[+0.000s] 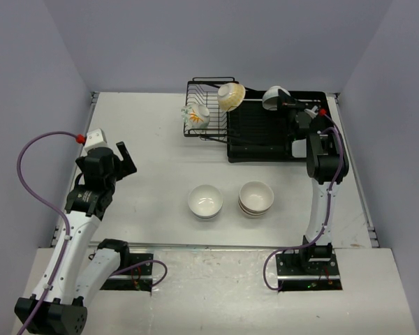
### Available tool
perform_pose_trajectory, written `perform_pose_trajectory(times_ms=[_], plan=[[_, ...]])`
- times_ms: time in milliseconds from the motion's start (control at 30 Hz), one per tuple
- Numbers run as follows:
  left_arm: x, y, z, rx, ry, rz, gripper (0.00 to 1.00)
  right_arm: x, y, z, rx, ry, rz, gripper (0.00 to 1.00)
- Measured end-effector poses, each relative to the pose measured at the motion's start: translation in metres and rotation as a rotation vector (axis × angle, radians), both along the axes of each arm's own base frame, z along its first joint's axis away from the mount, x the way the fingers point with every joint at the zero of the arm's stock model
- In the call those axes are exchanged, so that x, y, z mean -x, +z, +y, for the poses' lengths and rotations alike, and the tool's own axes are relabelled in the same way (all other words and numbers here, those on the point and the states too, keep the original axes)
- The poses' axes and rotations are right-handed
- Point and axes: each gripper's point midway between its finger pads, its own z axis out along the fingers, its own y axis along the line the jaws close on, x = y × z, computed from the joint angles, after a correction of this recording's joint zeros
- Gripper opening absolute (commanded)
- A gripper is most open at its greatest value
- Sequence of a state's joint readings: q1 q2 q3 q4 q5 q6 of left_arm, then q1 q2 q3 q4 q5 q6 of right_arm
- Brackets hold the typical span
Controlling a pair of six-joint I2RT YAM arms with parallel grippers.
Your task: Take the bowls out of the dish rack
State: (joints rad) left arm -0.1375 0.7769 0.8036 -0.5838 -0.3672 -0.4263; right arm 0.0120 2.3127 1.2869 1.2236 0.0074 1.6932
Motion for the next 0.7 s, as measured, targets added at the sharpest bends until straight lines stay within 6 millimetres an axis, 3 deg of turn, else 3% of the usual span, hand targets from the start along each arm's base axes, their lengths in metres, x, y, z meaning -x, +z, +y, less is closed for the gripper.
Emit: perform_pose_trajectory(times_ms=[700], plan=[[0.0,0.0,0.0,0.0,-0.001,0.0,1.0,-0.005,0.012,0.01,0.032,0.072,-0.04,0.0]])
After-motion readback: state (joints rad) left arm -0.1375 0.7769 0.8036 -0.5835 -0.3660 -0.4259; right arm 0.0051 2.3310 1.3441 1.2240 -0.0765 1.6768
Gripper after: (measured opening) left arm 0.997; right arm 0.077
